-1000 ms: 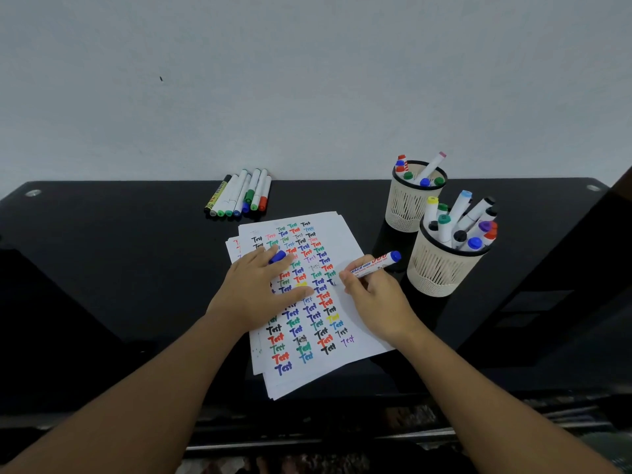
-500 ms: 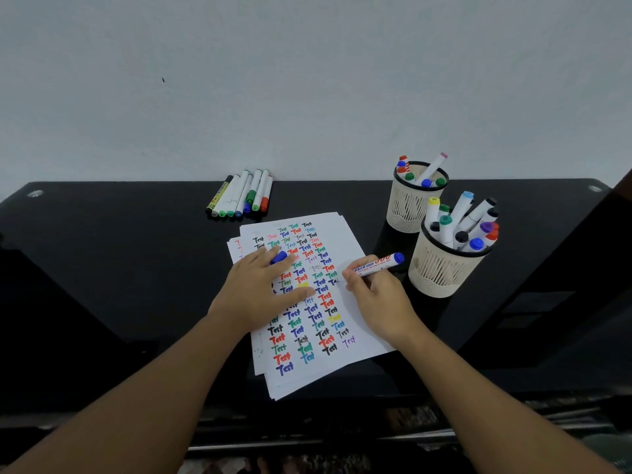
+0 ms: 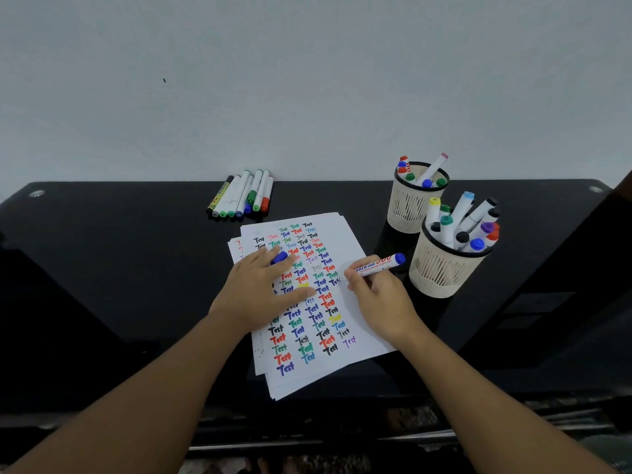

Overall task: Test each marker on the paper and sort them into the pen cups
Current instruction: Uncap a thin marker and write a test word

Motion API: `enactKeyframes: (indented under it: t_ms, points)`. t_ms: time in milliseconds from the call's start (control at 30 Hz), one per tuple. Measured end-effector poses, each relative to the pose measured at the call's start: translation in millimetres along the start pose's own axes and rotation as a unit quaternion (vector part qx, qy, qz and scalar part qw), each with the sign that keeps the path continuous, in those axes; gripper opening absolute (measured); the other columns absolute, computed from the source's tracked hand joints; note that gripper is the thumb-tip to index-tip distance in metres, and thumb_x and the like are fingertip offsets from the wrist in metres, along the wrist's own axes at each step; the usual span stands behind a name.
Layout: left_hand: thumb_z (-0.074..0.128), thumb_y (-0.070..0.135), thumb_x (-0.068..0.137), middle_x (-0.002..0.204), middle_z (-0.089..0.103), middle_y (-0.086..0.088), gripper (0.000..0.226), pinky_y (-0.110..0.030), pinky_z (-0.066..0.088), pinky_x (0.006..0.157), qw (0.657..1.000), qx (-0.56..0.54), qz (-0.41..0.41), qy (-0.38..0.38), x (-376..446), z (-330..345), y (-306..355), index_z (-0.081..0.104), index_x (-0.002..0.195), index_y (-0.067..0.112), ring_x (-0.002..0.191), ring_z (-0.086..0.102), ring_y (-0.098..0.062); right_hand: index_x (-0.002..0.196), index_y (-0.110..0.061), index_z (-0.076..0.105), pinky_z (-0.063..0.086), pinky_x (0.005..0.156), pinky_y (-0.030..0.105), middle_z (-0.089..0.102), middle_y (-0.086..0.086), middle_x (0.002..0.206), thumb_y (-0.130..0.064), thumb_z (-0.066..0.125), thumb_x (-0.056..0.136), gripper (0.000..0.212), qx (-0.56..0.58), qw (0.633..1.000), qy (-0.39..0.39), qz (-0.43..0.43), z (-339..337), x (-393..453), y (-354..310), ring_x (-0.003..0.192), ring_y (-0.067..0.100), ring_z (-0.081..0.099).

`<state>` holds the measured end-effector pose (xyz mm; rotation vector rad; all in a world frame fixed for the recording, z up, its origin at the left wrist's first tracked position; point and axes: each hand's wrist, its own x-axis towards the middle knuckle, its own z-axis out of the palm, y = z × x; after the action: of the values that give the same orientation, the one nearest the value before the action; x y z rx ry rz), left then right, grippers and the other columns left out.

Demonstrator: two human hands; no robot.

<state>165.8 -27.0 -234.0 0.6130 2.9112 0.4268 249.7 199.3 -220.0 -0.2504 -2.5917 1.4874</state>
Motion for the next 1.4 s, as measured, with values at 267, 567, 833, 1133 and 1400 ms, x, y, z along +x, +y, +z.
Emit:
enactKeyframes:
  t_ms: [267,567,833,1133,1400]
  points:
    - [0.035,0.095,0.076,0.169,0.010,0.014,0.096,-0.044,0.005,0.126,1.000,-0.003,0.000,0.000,0.5,-0.2,-0.2,0.023,0.158,0.047,0.156,0.004,-0.013,0.097,-0.022,0.058,0.056,0.079,0.035,0.068,-0.005,0.093,-0.037,0.055,0.107,0.018,-0.008,1.000,-0.003,0.006,-0.4,1.0,3.6,0.087,0.011,0.067]
    - [0.035,0.094,0.077,0.169,0.011,0.014,0.095,-0.043,0.005,0.126,1.000,-0.007,0.002,0.003,0.0,0.0,-0.3,0.024,0.158,0.046,0.156,0.004,-0.013,0.091,-0.032,0.055,0.049,0.069,0.025,0.066,-0.008,0.088,-0.035,0.054,0.107,0.017,-0.024,1.000,0.009,-0.015,-1.0,0.1,2.2,0.082,0.008,0.064]
    - [0.036,0.094,0.077,0.169,0.011,0.014,0.094,-0.043,0.005,0.125,1.000,-0.005,0.002,0.004,-0.4,-1.1,1.5,0.024,0.157,0.047,0.156,0.005,-0.014,0.100,-0.027,0.056,0.049,0.069,0.021,0.067,-0.009,0.091,-0.036,0.054,0.107,0.012,-0.012,1.000,0.013,-0.001,-1.0,0.4,3.6,0.085,0.005,0.065]
    - [0.031,0.081,0.088,0.166,0.023,0.010,0.070,-0.044,0.013,0.125,0.999,-0.014,0.021,0.039,-0.2,0.7,-0.3,0.035,0.152,0.051,0.154,0.015,-0.016,0.097,-0.031,0.055,0.049,0.068,0.021,0.067,-0.008,0.090,-0.037,0.053,0.107,0.013,-0.019,1.000,0.012,-0.009,-0.1,1.7,2.3,0.084,0.005,0.064]
    - [0.057,0.028,0.103,0.128,0.066,0.003,0.030,-0.033,0.045,0.099,0.978,-0.058,0.081,0.181,-4.7,6.9,-6.1,0.069,0.130,0.024,0.121,0.052,-0.018,0.109,-0.038,0.063,0.055,0.090,0.033,0.071,-0.007,0.085,-0.032,0.054,0.108,0.011,0.094,0.995,0.007,-0.030,-2.7,-2.4,6.9,0.089,0.009,0.068]
